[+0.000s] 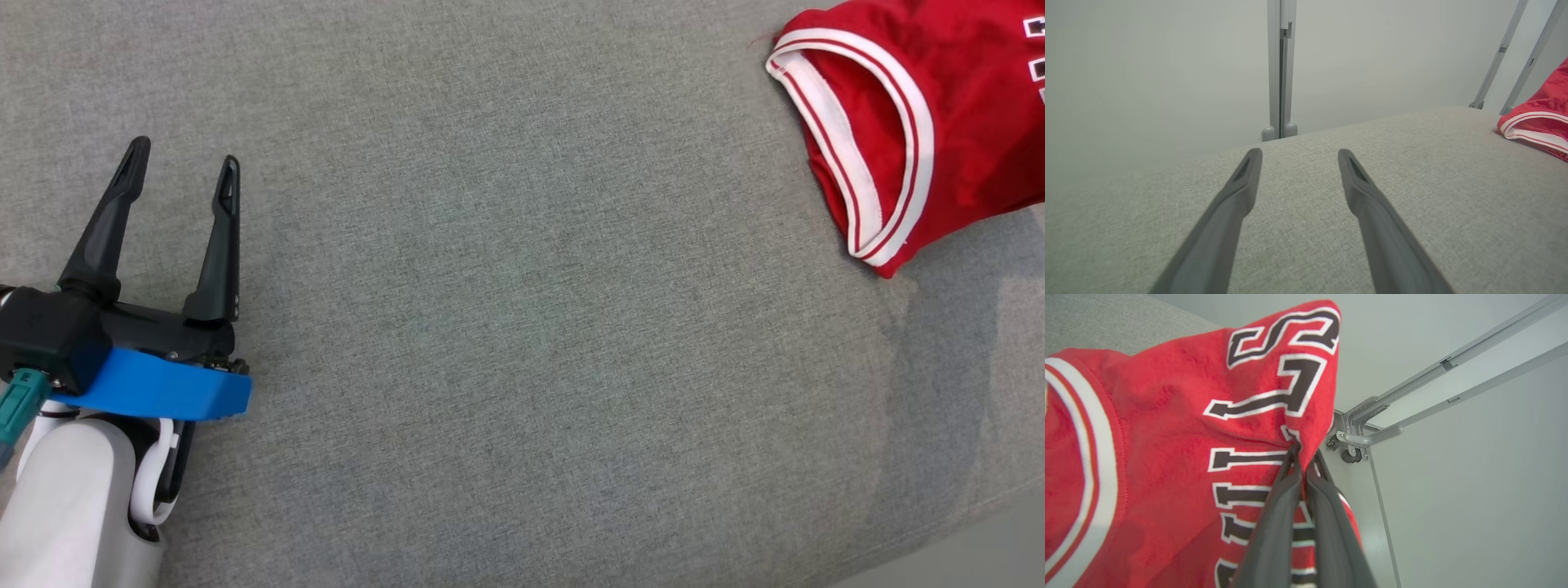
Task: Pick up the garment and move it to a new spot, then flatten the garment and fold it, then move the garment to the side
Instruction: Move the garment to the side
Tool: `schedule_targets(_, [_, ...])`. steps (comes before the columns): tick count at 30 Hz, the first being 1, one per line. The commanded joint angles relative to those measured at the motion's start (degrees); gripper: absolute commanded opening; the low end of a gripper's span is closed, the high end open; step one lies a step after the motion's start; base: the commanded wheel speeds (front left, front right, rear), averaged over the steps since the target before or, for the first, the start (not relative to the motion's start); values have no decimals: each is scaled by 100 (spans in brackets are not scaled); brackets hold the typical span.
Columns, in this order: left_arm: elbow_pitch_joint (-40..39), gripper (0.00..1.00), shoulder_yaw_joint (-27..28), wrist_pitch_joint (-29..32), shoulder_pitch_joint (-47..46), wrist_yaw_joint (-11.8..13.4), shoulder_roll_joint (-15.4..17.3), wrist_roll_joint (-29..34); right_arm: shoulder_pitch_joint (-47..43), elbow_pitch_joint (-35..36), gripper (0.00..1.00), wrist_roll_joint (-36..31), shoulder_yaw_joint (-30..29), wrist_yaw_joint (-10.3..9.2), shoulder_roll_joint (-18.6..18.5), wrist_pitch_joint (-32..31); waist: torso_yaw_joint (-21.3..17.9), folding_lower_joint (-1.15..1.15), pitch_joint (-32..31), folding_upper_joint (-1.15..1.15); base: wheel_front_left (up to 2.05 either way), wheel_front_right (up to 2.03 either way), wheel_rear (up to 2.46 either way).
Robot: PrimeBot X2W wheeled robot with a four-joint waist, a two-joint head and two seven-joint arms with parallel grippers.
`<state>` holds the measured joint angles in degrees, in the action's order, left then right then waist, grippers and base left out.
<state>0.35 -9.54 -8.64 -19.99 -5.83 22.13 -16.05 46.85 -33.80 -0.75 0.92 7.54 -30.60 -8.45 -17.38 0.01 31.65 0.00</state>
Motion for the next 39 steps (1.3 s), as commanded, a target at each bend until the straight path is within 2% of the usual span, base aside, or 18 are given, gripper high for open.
schedule_targets(1, [-43, 100, 22, 10, 74, 34, 35, 0, 41, -11, 0, -279, -218, -9, 124, 39, 13, -1, -31, 0, 0, 0, 0])
schedule_targets(6, [-79, 100, -12, 25, 117, 80, 17, -33, -70, -33, 0, -652, -600, -9, 393, 121, 38, -1, -114, 0, 0, 0, 0])
schedule_targets(7, [-74, 100, -22, 25, 131, 82, 8, -37, -80, -39, 18, -686, -614, -9, 404, 161, 43, -1, -133, 0, 0, 0, 0])
schedule_targets(8, [-64, 100, -37, 24, 137, 80, -3, -45, -83, -53, 47, -690, -617, -9, 427, 193, 51, -1, -154, 0, 0, 0, 0])
schedule_targets(9, [-48, 100, -52, 19, 145, 86, -13, -50, -77, -78, 100, -709, -648, -9, 461, 207, 60, -1, -180, 0, 0, 0, 0])
schedule_targets(19, [298, 100, -189, -235, 263, 96, -235, -172, -335, -223, 100, -951, -1033, -9, 589, 127, 301, -1, -735, 0, 0, 0, 0])
schedule_targets(25, [690, 100, -272, -480, 483, 112, -498, -304, -925, -47, 100, -550, -1187, -7, 799, 624, 640, -1, -1388, 0, 0, 0, 0])
schedule_targets(32, [1101, 100, -198, -615, 974, 148, -717, -453, -2084, 927, 100, -8, -1157, -6, 1387, 1319, 965, -1, -2102, 0, 0, 0, 0])
schedule_targets(39, [1361, 100, -67, -657, 1356, 140, -896, -530, -3348, 2096, 100, 443, -1028, -6, 1896, 1639, 1292, -1, -2505, 0, 0, 0, 0])
